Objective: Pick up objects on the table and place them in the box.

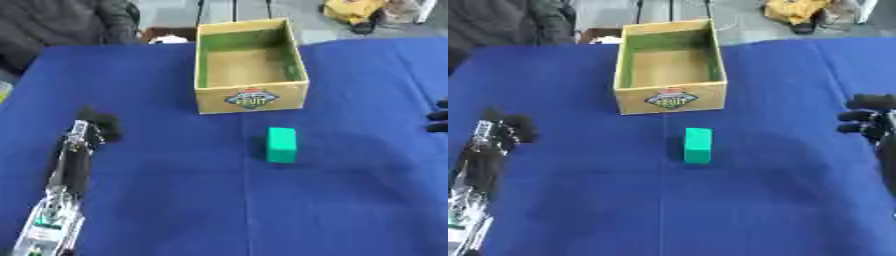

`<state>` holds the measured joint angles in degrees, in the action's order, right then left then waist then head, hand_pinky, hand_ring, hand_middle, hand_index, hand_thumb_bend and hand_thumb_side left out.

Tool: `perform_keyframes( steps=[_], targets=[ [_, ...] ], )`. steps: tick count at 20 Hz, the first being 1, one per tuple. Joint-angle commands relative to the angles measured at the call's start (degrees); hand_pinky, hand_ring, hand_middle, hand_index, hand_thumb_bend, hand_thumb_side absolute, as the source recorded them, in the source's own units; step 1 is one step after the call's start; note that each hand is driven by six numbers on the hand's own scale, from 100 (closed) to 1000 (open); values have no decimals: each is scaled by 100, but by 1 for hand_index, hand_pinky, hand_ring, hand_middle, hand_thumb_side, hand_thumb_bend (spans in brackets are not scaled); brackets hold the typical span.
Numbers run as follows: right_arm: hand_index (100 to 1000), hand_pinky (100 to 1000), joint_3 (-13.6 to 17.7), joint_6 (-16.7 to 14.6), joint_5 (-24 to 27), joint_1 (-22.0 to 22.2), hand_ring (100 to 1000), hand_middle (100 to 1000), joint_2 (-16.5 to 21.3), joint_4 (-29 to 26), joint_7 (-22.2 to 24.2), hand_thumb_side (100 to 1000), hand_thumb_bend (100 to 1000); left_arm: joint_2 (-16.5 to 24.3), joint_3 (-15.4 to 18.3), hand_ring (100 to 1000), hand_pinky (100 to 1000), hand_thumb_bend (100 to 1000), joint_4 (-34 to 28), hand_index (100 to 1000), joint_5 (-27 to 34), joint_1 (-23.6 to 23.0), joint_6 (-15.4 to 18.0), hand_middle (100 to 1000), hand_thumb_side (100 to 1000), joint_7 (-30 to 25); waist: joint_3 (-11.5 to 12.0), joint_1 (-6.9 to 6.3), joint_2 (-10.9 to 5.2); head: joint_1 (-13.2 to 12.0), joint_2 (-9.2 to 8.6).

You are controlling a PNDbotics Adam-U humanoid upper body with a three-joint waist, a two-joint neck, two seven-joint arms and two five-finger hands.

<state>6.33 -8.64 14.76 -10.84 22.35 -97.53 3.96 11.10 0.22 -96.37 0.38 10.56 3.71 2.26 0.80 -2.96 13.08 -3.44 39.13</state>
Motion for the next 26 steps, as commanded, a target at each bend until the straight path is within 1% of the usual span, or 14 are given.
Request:
perform_keyframes(
  steps=[1,11,13,14,18,21,24,26],
  targets=[
    [749,601,21,-20,6,-57,653,661,148,-152,24,812,100,74,-6,609,659,402,-71,669,-25,48,-3,555,1000,-3,-3,30,-66,2,-69],
    [748,600,4,-16,4,-62,653,661,165,-150,46,807,100,76,-6,609,659,403,-70,669,-20,45,-3,554,1000,-4,10,35,-78,3,-61],
    [748,600,-46,4,-29,-116,654,661,241,-148,101,789,100,82,-10,609,659,402,-66,669,-21,36,-5,554,1000,-8,19,41,-87,0,-69],
    [749,600,-94,15,-57,-173,655,661,315,-152,157,764,100,88,-13,609,659,403,-65,669,-22,38,-4,554,1000,-10,22,47,-91,10,-69],
    [752,601,-369,21,-311,-574,657,663,774,-133,556,673,100,99,-36,609,658,403,-54,669,-28,36,-5,554,1000,-33,53,79,-120,38,-57],
    [761,605,-607,1,-498,-953,664,669,1063,-24,912,636,100,109,-48,609,658,402,-53,669,-24,32,-3,554,1000,-43,95,88,-135,55,-39],
    [784,614,-907,-54,-673,-1414,676,683,1252,166,1338,613,100,120,-71,608,658,402,-52,669,-15,27,-2,554,1000,-62,141,91,-155,99,-24],
    [800,621,-1115,-107,-860,-1747,689,697,1292,349,1652,602,100,123,-93,608,658,401,-51,668,-9,28,0,554,1000,-83,172,85,-171,129,-21]
  ],
)
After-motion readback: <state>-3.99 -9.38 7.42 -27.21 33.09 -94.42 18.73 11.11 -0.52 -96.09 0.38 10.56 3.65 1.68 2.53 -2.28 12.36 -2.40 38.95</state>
